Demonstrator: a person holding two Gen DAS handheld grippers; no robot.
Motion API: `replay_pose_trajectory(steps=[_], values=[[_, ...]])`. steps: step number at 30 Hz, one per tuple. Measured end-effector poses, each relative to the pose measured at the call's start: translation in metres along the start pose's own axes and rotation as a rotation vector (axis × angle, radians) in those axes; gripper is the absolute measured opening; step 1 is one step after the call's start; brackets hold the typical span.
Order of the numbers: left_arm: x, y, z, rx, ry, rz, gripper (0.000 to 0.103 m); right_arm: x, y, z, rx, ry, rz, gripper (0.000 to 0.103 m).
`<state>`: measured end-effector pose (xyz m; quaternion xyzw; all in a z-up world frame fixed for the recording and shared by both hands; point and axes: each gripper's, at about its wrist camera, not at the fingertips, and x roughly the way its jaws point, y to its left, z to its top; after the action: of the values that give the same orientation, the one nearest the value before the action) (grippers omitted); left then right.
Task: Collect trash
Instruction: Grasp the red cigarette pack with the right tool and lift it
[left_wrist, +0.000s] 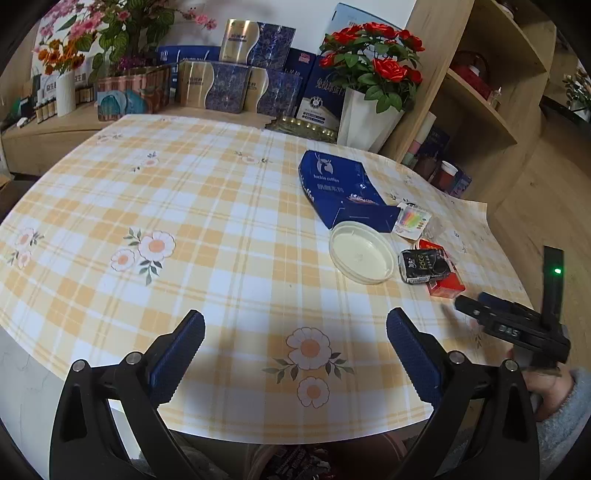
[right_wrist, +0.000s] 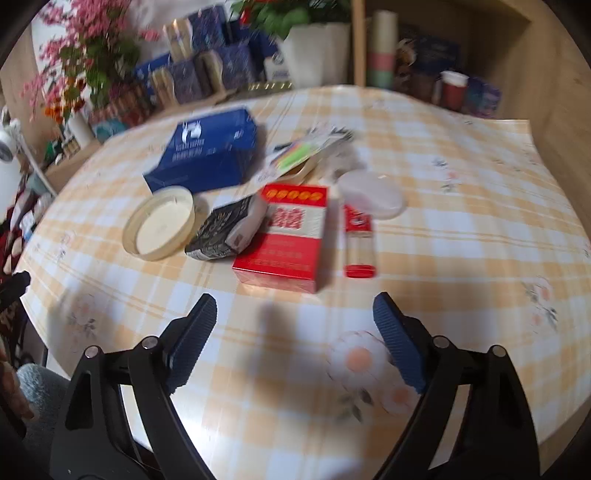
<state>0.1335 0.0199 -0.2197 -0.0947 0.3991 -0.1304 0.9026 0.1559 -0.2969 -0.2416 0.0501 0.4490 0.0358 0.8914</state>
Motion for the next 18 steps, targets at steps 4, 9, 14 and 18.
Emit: replay_pose_trajectory(steps=[4,9,14,18], values=[[0.003,0.002,-0.005,-0.007,0.015,0.002,0.096,0.019,0.009,0.014,-0.016,0.010,0.003,0.081],[0.006,0.004,-0.007,-0.003,0.024,-0.001,0.096,0.037,0.011,0.031,-0.014,0.064,-0.028,0.066],[0.009,0.004,-0.007,-0.008,0.037,-0.008,0.096,0.044,0.013,0.045,-0.030,0.067,-0.046,0.066],[0.014,-0.004,-0.002,0.010,0.046,-0.026,0.096,0.052,0.011,0.047,-0.030,0.085,-0.040,0.063]])
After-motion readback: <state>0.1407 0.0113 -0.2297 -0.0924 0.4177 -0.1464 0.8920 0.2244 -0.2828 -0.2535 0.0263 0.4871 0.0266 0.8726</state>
